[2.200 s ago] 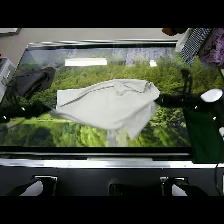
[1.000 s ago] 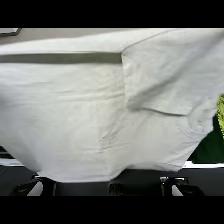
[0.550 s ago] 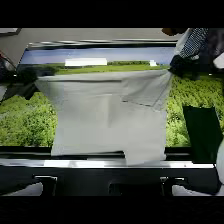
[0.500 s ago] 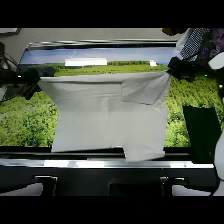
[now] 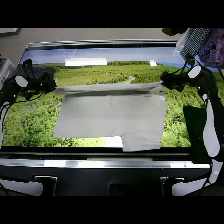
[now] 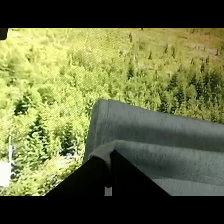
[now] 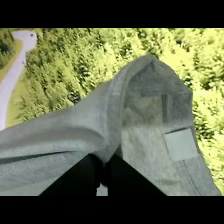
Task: Fold the clothes and pants, and hang the long-sleeved shirts on hangers.
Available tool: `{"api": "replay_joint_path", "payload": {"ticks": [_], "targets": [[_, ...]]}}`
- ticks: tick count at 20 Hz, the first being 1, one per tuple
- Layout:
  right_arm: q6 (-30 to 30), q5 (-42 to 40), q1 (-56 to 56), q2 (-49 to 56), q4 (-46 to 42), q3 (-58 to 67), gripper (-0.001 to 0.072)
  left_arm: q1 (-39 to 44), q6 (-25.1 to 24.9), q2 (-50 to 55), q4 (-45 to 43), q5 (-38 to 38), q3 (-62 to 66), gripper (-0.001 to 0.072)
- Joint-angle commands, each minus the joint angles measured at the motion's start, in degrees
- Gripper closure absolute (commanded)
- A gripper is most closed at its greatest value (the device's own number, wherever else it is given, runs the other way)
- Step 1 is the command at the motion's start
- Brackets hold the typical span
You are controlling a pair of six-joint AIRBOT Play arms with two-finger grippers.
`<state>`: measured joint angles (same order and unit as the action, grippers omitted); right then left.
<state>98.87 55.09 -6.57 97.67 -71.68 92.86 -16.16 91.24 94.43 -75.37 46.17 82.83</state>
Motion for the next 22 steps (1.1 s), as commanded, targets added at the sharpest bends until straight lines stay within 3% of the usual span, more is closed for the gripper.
{"api": "replay_joint_path", "payload": {"ticks": [1,6,15,16,17,18,19,21,22], "targets": [[0.0,9.2,0.0,0.5,-4.9,0.0,0.0677,0.1,0.0,0.9,-1.2,7.4,0.0,0.0688],[0.0,16.8,0.0,0.7,-5.9,0.0,0.0676,1.2,-1.5,3.0,-1.2,17.4,-0.5,0.0689],[0.0,22.6,0.1,5.8,-4.8,0.0,0.0674,3.0,-1.5,3.1,-1.1,16.8,-4.3,0.0682],[0.0,23.0,0.1,6.1,-4.9,0.0,0.0668,3.1,-1.2,3.1,-1.1,16.8,-4.3,0.0634],[0.0,23.0,0.1,6.1,-4.9,0.0,0.0603,3.1,-1.2,3.0,-1.1,16.8,-4.3,0.0493],[0.0,23.6,0.1,5.9,-4.8,0.0,0.0491,3.1,-1.3,2.7,-1.1,17.0,-4.3,0.0348],[-0.6,24.9,-0.1,5.4,-4.7,0.0,0.0417,2.8,-1.3,1.9,-1.2,17.4,-4.2,0.0243],[-4.7,27.5,-0.9,3.1,-4.9,0.0,0.0285,1.2,-1.5,-0.4,-1.4,19.5,-3.6,0.0192],[-7.4,28.9,-2.0,1.2,-4.9,0.0,0.0282,0.0,-2.5,-2.1,-1.3,21.0,-3.5,0.0192]]}}
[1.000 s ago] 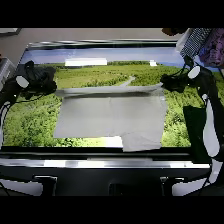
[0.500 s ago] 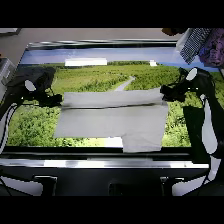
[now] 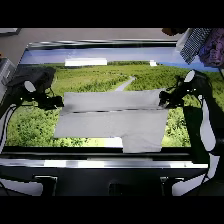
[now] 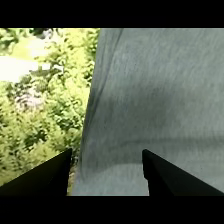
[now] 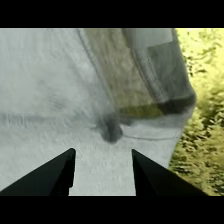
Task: Fold the clothes and pants, and hang the long-sleeved shirts on hangers.
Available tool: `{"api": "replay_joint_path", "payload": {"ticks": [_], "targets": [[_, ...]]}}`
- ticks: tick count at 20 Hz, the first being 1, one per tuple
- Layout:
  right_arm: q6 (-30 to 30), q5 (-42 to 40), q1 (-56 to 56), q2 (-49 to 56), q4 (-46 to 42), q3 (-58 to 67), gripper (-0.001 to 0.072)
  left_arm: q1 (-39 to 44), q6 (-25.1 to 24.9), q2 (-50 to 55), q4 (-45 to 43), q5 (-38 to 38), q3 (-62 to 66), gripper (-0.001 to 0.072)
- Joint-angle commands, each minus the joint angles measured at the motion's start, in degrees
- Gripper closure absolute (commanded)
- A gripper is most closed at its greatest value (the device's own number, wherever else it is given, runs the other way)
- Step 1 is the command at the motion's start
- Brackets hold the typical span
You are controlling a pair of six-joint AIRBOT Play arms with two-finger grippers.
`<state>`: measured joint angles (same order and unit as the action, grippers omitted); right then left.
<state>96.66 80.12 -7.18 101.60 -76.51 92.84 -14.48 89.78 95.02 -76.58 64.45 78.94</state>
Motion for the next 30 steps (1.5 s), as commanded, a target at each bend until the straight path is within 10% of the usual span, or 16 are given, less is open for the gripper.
{"api": "replay_joint_path", "payload": {"ticks": [1,12,23,30], "targets": [[-6.3,4.5,-3.2,-4.6,0.7,-0.1,0.0279,-3.0,-3.2,-4.6,-0.2,5.2,0.3,0.0192],[-15.2,2.4,-22.0,-31.7,14.9,-48.9,0.028,-18.6,-4.3,-30.0,9.1,5.9,-29.1,0.0193],[-18.0,-4.9,-21.8,-33.9,24.5,-63.1,0.0303,-18.5,-3.6,-30.5,11.1,4.9,-32.1,0.0193],[-19.3,-5.6,-21.8,-33.9,26.6,-65.2,0.0674,-18.6,-5.0,-30.4,12.5,1.4,-36.7,0.0193]]}}
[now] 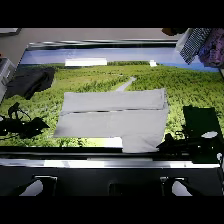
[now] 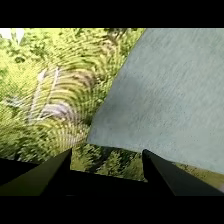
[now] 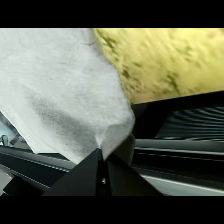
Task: Fold the clothes and pants, and hang the long-sleeved shirts on hangers.
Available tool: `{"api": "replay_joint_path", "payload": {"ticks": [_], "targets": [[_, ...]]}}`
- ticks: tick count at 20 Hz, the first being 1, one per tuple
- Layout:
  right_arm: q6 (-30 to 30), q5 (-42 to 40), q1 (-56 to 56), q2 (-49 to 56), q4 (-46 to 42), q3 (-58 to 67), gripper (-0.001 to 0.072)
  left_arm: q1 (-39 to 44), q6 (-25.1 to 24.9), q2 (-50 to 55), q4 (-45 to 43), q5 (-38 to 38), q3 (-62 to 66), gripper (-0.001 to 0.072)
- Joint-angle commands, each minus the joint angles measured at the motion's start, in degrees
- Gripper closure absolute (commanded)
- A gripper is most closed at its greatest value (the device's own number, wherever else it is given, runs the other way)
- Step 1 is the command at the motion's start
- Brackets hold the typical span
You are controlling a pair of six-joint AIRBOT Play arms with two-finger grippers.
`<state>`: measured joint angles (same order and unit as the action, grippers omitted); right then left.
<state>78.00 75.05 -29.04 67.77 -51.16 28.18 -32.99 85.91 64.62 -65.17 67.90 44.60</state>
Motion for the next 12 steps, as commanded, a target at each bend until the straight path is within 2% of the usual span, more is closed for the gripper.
{"api": "replay_joint_path", "payload": {"ticks": [1,7,12], "targets": [[-0.7,-0.5,0.1,0.0,1.2,-0.6,0.0674,-0.2,-3.0,0.0,2.3,-3.0,-3.8,0.0193],[-1.8,-0.6,0.1,0.0,1.2,-0.6,0.0674,-0.2,-8.8,1.4,7.0,-6.0,-9.4,0.0193],[-3.8,-0.2,0.1,0.0,2.3,-0.6,0.0674,0.0,-10.0,3.3,8.5,-7.9,-9.3,0.0195]]}}
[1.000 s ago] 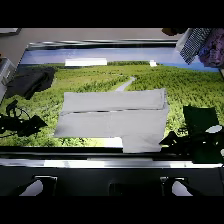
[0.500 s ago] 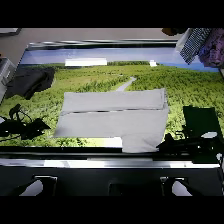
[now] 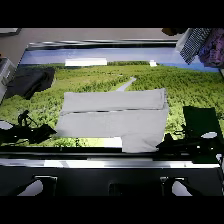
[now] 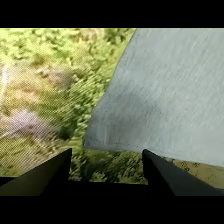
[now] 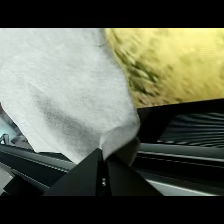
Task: Fold the clothes and pants, and hang the long-sleeved shirts on hangers.
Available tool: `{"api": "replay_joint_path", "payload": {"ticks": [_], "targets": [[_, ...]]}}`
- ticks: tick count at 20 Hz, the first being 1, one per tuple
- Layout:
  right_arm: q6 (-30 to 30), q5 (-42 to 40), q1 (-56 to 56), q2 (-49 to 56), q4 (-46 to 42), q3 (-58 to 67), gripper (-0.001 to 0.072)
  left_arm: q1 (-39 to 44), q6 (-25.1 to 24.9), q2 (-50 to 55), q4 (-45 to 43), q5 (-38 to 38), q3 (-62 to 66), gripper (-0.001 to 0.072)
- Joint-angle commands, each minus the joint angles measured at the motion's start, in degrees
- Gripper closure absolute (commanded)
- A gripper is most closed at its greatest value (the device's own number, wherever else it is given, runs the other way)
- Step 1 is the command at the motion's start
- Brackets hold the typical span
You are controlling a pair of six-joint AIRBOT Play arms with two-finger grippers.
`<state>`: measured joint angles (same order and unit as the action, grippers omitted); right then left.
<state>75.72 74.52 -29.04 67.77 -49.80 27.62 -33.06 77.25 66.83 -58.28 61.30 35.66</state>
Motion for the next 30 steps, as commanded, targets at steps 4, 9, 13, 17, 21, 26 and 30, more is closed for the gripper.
{"api": "replay_joint_path", "payload": {"ticks": [4,9,13,17,21,26,30], "targets": [[-4.2,1.2,0.1,0.0,4.7,0.0,0.0674,0.1,-3.0,3.9,5.8,-3.7,-0.4,0.0203],[-5.9,2.2,0.1,-1.0,5.9,0.0,0.0675,3.0,-3.3,5.7,6.3,-3.8,-0.3,0.0371],[-5.9,2.3,0.1,-7.6,5.6,0.0,0.0677,3.3,-2.7,4.5,6.2,-0.5,-0.3,0.0687],[-3.3,5.6,0.1,-18.5,5.6,0.0,0.0679,2.3,2.6,-4.0,0.8,5.2,-0.3,0.069],[3.5,10.2,0.1,-33.2,5.2,0.3,0.068,2.1,10.3,-18.8,-9.9,9.9,-0.2,0.069],[8.9,3.3,0.1,-39.7,7.0,4.7,0.068,2.2,11.1,-23.8,-9.1,7.5,0.8,0.0691],[-0.9,-5.7,0.1,-25.0,20.4,5.8,0.068,2.2,11.1,-18.9,-5.0,-2.8,3.5,0.0691]]}}
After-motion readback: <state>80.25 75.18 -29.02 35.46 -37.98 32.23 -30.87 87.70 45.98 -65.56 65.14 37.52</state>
